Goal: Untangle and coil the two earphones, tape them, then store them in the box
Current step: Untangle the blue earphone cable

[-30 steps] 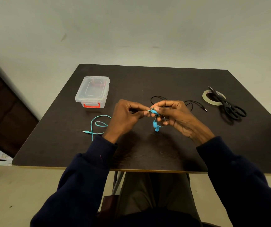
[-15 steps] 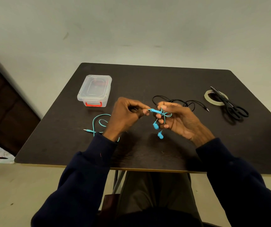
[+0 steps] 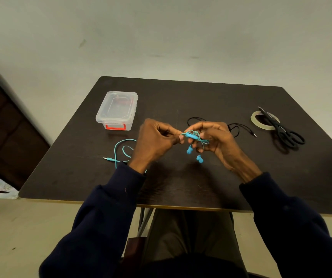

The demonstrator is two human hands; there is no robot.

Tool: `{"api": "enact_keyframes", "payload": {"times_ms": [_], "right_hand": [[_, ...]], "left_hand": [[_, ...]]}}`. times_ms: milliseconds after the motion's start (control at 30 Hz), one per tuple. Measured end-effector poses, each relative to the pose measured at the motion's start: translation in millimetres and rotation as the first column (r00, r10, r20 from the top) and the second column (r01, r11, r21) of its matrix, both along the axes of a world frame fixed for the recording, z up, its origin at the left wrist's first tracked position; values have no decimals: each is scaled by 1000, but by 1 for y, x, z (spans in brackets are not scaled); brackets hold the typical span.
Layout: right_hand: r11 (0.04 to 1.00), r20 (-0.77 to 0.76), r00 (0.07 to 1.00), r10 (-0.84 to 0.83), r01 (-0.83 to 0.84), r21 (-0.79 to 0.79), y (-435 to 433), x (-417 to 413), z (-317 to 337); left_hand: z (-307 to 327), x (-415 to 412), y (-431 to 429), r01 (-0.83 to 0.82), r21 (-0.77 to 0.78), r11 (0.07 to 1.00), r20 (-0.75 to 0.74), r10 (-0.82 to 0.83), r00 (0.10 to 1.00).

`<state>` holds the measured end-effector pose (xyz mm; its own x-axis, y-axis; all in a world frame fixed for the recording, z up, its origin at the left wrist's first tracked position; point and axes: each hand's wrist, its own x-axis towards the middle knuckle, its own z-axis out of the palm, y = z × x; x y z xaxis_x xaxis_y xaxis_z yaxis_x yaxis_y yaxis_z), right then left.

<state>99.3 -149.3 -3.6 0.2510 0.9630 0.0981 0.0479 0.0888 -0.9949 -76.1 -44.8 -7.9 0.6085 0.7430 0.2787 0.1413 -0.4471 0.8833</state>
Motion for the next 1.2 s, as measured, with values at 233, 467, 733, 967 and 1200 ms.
{"api": "enact_keyframes", "payload": {"times_ms": [233, 467, 733, 967, 1200], "right_hand": [[990, 341, 930, -136, 112, 89, 0, -16, 0], [981, 420, 895, -148, 79, 178, -4, -18, 1], [935, 417, 875, -247, 101, 340, -8, -21, -6], [962, 107, 969, -222, 201, 183, -14, 8, -15], [994, 134, 985, -108, 110, -7, -13, 13, -11]], "left_hand": [[4, -1, -4, 20, -16, 1000, -3, -20, 1000], [4, -7, 2, 117, -142, 983, 30, -114, 993], [6, -7, 0, 19, -116, 993, 56, -12, 998], [12, -27, 25, -115, -90, 989, 7, 116, 993], [11, -38, 37, -271, 69, 960, -136, 279, 951]]}}
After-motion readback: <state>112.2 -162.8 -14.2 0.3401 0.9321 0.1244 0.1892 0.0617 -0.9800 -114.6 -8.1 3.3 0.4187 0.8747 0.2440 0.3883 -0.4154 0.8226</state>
